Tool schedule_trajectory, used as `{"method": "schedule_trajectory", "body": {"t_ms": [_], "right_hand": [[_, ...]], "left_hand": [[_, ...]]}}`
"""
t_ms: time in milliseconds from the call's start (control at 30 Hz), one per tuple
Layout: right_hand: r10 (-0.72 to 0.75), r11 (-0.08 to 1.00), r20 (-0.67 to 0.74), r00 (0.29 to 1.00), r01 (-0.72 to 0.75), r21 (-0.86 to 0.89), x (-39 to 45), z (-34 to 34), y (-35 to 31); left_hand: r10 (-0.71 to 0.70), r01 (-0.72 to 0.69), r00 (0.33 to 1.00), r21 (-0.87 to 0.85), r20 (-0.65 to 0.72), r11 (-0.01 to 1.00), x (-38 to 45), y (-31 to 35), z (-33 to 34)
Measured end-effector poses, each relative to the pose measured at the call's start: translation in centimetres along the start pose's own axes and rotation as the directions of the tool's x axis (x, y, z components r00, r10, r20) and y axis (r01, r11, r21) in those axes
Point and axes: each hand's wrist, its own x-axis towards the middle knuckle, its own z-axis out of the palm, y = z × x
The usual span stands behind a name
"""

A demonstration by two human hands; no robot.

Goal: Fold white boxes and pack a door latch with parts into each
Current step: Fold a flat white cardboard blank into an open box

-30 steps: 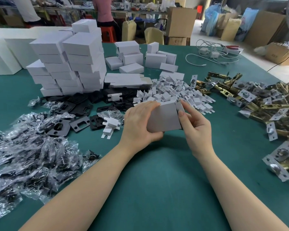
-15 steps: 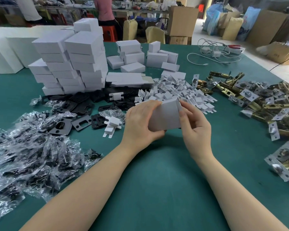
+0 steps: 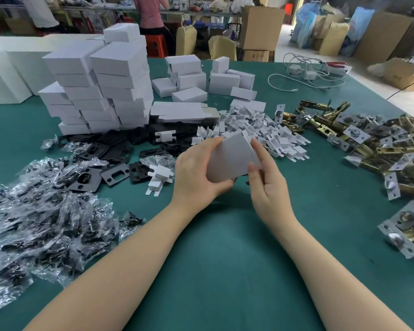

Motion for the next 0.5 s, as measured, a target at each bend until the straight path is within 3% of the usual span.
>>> {"method": "schedule_trajectory", "body": {"t_ms": [233,500], "right_hand": [[-0.041,0.991,-0.209,0.977,0.067,0.115,-0.4,0.36,-0.09],[-0.107,0.993,-0.221,0.969,0.113,0.014,-0.29,0.08,0.07]], "left_hand": [[-0.063,0.062,0.998,-0.059,-0.009,0.996,-0.2,-0.26,0.15],[-0.057,0.055,0.998,-0.075,-0.02,0.996,-0.23,-0.35,0.24]]}}
